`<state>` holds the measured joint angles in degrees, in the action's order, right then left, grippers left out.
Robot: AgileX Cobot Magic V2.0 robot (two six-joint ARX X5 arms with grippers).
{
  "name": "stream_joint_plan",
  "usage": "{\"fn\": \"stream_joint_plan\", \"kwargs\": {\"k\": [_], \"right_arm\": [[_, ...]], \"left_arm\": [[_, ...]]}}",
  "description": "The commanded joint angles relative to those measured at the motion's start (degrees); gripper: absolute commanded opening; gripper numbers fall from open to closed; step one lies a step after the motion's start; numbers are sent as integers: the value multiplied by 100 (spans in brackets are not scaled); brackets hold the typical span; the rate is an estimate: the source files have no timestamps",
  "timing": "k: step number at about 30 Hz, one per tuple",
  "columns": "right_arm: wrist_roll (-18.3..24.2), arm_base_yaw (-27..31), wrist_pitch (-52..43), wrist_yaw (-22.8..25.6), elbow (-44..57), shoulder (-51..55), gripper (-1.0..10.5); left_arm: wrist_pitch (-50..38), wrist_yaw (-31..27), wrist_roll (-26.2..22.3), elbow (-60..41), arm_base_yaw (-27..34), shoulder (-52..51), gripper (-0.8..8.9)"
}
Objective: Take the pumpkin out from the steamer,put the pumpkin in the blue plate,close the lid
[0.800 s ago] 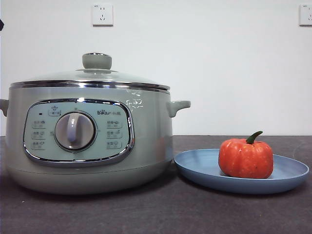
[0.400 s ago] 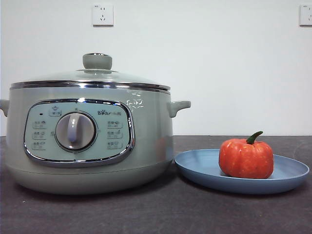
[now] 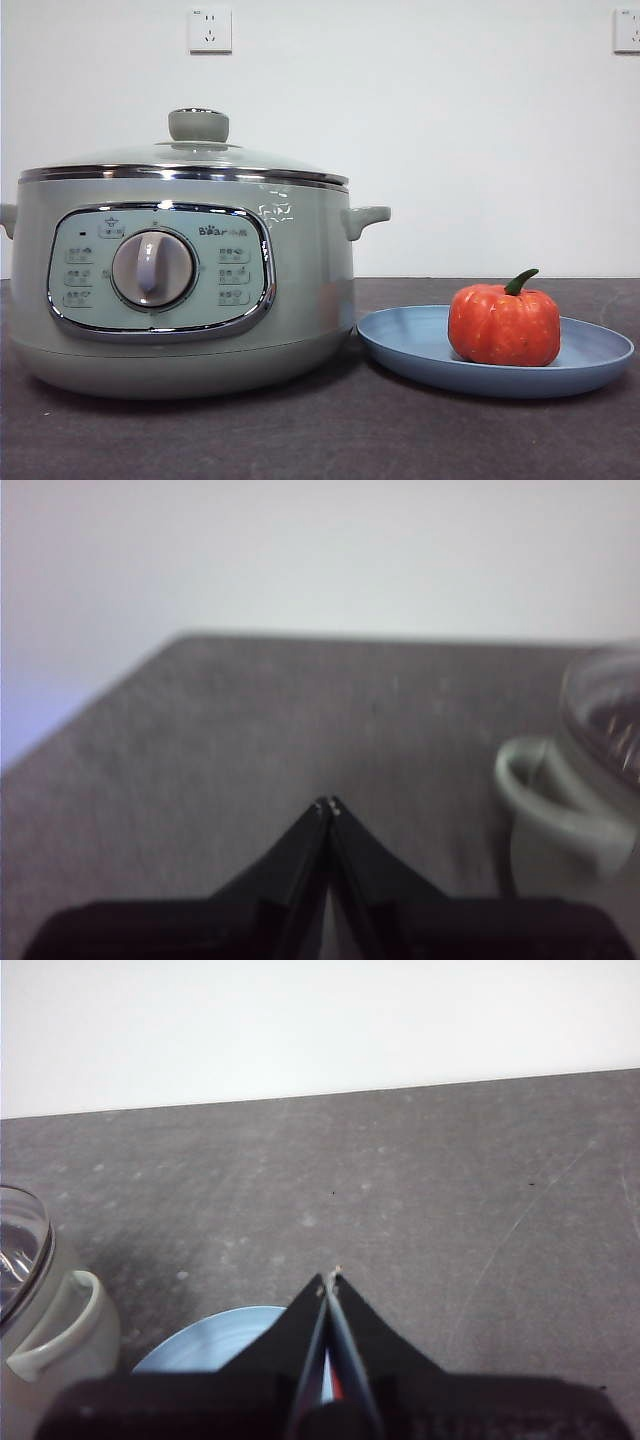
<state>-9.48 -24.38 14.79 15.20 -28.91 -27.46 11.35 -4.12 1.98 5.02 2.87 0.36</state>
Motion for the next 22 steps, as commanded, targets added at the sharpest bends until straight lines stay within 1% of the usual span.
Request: {"fn": "stream_joint_plan", "kwargs": {"k": [1, 6, 8, 22], "right_arm": [[-52, 0, 2, 22, 26, 11, -11], [-52, 0, 96, 17, 26, 11, -11], [-52, 0, 138, 17, 26, 11, -11], [-52, 0, 162, 17, 26, 11, -11]], "left_arm": [[-83, 0, 55, -225, 22, -28, -3], [13, 15, 286, -446, 20, -28, -3], [-59, 125, 293, -446, 22, -28, -3], [0, 127, 293, -446, 20, -26, -3]]}}
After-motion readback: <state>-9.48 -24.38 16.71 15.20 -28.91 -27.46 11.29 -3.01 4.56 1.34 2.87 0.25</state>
